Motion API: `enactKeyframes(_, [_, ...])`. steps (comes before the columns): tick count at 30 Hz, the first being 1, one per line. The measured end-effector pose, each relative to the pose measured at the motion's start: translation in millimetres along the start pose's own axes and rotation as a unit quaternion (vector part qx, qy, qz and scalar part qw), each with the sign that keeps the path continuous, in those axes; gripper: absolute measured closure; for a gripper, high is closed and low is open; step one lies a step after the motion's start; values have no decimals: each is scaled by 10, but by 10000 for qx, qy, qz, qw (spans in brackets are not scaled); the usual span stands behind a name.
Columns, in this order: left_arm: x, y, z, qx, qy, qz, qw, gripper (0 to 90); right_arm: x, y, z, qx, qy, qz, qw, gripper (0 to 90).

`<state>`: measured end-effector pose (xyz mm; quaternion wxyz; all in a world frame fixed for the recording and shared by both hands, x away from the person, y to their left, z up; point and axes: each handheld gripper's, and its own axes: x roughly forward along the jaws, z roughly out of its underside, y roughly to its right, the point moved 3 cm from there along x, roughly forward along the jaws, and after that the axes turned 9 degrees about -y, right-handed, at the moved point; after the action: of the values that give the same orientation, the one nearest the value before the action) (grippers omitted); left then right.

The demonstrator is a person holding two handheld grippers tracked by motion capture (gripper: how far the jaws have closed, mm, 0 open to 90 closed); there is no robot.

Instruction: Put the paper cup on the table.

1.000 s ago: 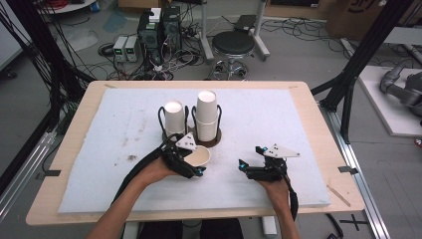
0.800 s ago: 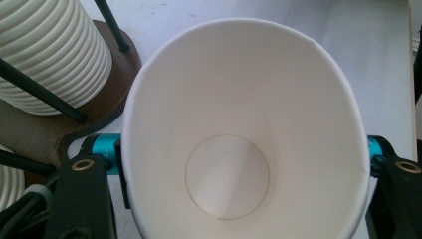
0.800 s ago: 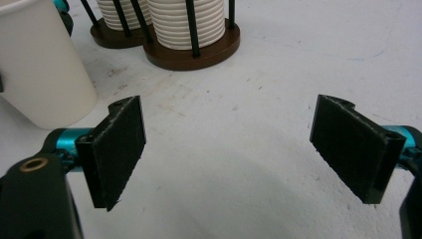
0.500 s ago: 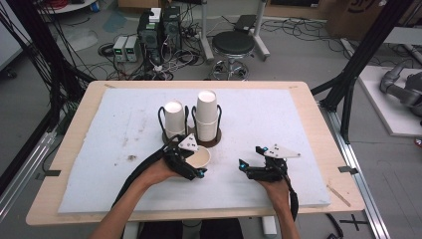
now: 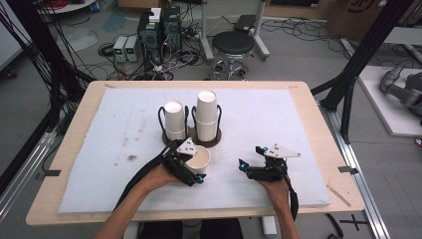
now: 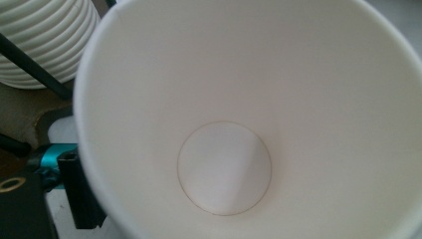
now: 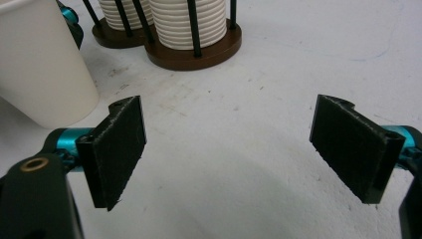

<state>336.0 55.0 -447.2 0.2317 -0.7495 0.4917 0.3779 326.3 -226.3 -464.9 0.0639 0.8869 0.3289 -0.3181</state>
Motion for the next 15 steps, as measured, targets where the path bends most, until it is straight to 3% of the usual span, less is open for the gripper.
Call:
enactKeyframes(7, [-16, 21, 16, 33, 58, 43, 10000, 73, -3, 2, 0, -19, 35, 7, 10000, 152])
enactKeyframes(15, [-163, -1, 212, -193, 550, 118, 9982, 59, -8, -3, 6, 24, 38, 1, 10000, 153])
